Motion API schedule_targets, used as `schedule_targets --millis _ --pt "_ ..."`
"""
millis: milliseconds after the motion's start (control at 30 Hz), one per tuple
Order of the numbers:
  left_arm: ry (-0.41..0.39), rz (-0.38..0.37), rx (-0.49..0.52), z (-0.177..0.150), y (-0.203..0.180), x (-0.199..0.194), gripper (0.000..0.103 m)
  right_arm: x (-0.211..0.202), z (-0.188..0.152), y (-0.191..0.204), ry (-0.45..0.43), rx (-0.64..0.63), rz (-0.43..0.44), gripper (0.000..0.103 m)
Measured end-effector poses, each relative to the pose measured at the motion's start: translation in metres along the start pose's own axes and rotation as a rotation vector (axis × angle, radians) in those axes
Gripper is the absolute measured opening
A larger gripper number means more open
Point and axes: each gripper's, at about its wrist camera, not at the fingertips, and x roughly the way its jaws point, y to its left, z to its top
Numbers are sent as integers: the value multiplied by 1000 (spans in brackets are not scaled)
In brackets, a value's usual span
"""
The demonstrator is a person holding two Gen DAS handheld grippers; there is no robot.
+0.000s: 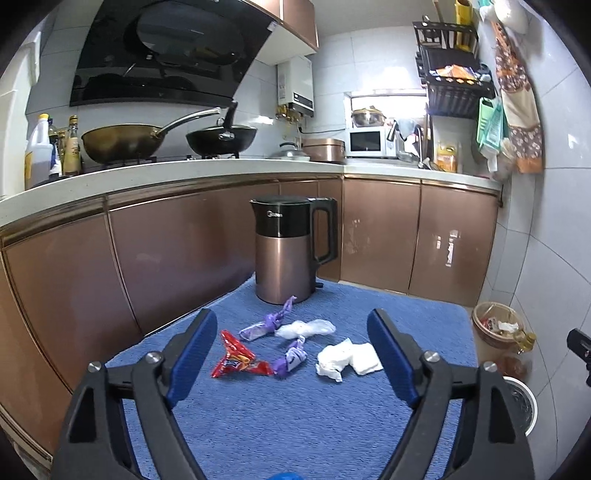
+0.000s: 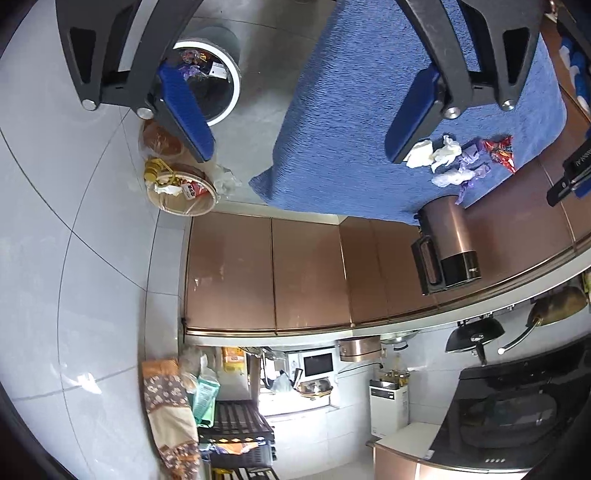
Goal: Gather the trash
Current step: 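Move both open tools back toward the table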
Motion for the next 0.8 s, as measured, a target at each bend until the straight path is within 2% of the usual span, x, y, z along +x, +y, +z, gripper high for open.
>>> schedule_targets --millis 333,800 --pt "-4 39 13 -5 12 1 83 9 -1 27 10 -39 18 98" --pt "66 44 8 -17 22 29 83 45 -11 52 84 -85 70 98"
